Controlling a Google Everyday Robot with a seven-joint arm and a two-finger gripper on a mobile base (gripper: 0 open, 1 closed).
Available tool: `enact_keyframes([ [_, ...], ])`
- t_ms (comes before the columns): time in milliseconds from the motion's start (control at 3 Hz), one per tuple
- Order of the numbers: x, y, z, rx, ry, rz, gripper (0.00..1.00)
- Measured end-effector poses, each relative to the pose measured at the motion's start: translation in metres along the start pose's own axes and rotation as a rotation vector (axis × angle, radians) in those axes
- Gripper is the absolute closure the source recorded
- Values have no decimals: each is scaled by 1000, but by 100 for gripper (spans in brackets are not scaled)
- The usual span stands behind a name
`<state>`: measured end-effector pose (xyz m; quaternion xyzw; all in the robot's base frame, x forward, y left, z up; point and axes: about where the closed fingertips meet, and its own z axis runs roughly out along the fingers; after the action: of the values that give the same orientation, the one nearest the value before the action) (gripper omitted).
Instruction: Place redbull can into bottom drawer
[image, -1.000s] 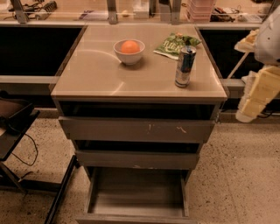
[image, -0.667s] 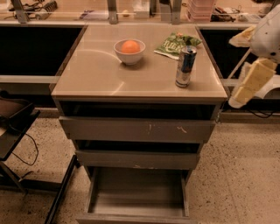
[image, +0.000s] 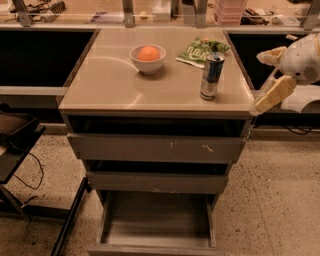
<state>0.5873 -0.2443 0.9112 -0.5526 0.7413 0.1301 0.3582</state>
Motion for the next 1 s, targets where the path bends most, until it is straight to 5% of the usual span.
enact_keyframes([
  [333, 29, -20, 25, 23, -88, 81, 0],
  [1000, 32, -21, 35, 2, -115, 95, 0],
])
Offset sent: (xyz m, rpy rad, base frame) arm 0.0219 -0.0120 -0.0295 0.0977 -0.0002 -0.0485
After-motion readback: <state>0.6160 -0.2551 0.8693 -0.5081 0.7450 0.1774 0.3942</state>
